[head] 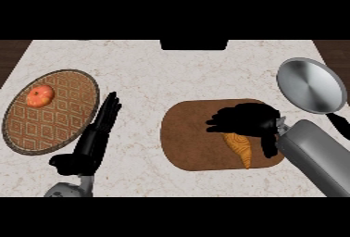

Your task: Pick the croissant from the cutting board and place it in the pan

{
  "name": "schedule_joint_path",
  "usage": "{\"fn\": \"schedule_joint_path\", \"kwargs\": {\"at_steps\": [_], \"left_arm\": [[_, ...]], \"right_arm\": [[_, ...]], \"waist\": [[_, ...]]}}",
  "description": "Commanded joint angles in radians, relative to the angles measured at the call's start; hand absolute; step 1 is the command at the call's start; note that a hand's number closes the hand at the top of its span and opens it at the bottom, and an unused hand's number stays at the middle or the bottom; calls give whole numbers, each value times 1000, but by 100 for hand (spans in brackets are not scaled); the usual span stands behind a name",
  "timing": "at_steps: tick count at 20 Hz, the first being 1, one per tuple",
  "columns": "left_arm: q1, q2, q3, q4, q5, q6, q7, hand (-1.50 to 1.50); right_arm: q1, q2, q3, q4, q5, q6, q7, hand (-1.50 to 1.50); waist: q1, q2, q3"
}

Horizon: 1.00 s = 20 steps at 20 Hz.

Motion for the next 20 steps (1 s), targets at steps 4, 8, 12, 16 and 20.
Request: {"fn": "schedule_joint_path", "kwargs": {"at_steps": [4,8,12,16,20], "left_arm": [[46,-34,3,-62,-42,-9,14,0],[91,-39,-9,-135,-75,3,55,0],[-8,-52,53,-52,-69,-34,72,0],[29,-74,56,-40,-87,-49,32,0],[58,-61,77,-51,-80,-82,23,0]], "right_arm": [[60,104,-61,41,111,-12,9,-150],[62,73,-136,27,104,40,-48,-150],[27,168,-134,174,191,-22,-75,-150],[57,188,-148,209,254,-73,-93,-150],[27,255,-155,325,319,-102,-70,-150]], "waist": [[0,-1,0],[1,-2,0],[1,0,0],[0,0,0],[2,1,0]]}}
